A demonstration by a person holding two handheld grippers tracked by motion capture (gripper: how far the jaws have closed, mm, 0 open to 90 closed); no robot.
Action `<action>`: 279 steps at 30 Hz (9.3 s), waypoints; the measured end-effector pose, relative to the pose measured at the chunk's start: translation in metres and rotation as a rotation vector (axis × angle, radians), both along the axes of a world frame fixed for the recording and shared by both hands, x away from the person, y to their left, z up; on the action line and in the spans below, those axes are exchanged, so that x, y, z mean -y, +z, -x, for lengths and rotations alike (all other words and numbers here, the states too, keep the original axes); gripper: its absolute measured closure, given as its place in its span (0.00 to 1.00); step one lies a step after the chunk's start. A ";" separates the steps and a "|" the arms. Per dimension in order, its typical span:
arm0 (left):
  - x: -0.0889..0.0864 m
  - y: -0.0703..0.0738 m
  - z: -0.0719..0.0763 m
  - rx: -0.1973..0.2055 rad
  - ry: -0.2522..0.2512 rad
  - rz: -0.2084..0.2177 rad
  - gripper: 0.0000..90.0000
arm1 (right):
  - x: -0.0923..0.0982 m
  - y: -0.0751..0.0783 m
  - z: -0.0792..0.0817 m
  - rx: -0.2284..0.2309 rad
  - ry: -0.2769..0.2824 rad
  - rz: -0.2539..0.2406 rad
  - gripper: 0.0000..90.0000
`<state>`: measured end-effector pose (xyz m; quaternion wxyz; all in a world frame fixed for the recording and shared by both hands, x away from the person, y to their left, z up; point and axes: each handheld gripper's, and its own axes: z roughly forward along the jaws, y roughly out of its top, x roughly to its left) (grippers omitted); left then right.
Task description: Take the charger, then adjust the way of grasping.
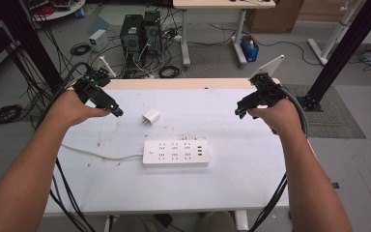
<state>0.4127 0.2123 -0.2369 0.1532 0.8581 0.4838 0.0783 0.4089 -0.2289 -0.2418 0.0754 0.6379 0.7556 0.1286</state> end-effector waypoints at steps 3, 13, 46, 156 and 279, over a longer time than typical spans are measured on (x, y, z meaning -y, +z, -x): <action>0.001 -0.005 0.000 0.004 0.001 0.005 0.23 | 0.000 0.001 0.001 0.001 -0.003 -0.012 0.12; 0.006 -0.008 -0.001 0.034 -0.010 0.012 0.23 | -0.004 0.002 0.008 0.010 0.014 -0.013 0.12; 0.041 -0.090 -0.036 0.109 -0.080 0.140 0.23 | -0.021 -0.013 0.036 0.023 0.120 -0.005 0.12; 0.052 -0.139 -0.074 0.151 -0.033 0.136 0.47 | -0.021 -0.030 0.054 0.055 0.169 -0.034 0.12; 0.054 -0.054 0.078 0.440 -0.733 0.569 0.47 | -0.082 -0.022 0.057 -0.079 0.243 -0.739 0.12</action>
